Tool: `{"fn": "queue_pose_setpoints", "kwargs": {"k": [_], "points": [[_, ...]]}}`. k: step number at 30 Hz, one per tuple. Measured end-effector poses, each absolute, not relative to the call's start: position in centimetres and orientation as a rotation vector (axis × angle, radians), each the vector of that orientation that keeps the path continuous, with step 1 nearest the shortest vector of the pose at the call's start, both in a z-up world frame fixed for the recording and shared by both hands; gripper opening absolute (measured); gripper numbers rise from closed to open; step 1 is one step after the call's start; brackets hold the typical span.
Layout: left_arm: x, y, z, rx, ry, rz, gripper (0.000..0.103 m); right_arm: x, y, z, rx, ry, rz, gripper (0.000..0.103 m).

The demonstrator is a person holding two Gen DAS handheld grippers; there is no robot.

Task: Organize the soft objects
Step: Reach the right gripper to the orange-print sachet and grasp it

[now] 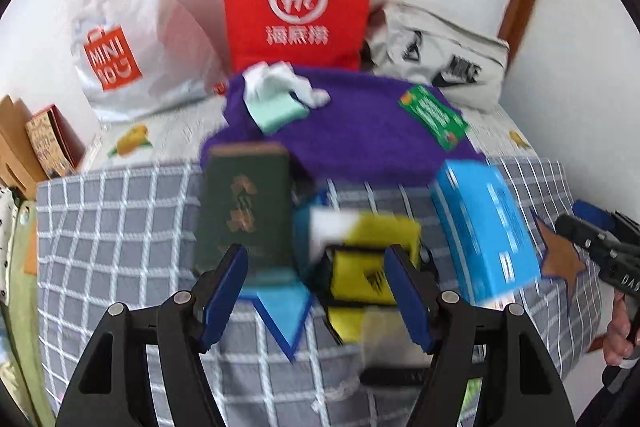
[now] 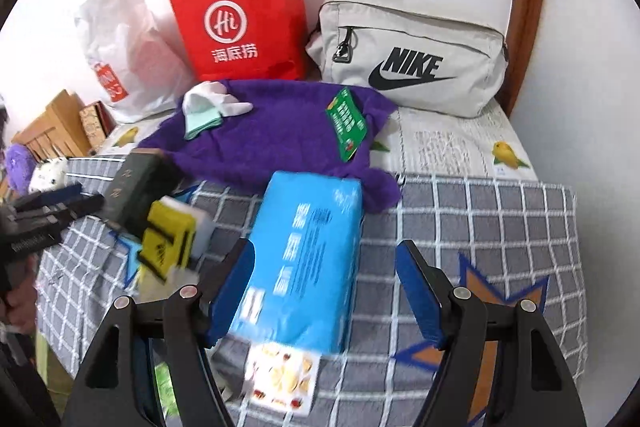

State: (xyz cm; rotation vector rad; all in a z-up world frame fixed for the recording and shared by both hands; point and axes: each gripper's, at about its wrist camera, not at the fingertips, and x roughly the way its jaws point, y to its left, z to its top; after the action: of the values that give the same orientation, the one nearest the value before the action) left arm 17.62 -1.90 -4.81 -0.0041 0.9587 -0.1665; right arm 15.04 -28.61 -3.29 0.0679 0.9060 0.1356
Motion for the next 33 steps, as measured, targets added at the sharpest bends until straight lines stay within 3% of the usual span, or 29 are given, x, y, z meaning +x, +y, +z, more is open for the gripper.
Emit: {"fn": "queue_pose_setpoints", "kwargs": {"k": [11,26,33], "points": [[11.7,-5.1,-8.2,0.006,1.025,-0.270,0.072,10.0,-28.5,-6.3,0.052,0.927,0.173,0.073],[11.0,-1.5,-10.6,-0.067,1.068,-0.193,0.072,10.3,-25.6,-13.7,0.038,1.056,0.233,0.073],[11.4,-0.5,-11.0,-0.095,1.069,-0.194,0.072,10.3,-23.9,-14.8,-0.051,1.022,0.204,0.084]]}}
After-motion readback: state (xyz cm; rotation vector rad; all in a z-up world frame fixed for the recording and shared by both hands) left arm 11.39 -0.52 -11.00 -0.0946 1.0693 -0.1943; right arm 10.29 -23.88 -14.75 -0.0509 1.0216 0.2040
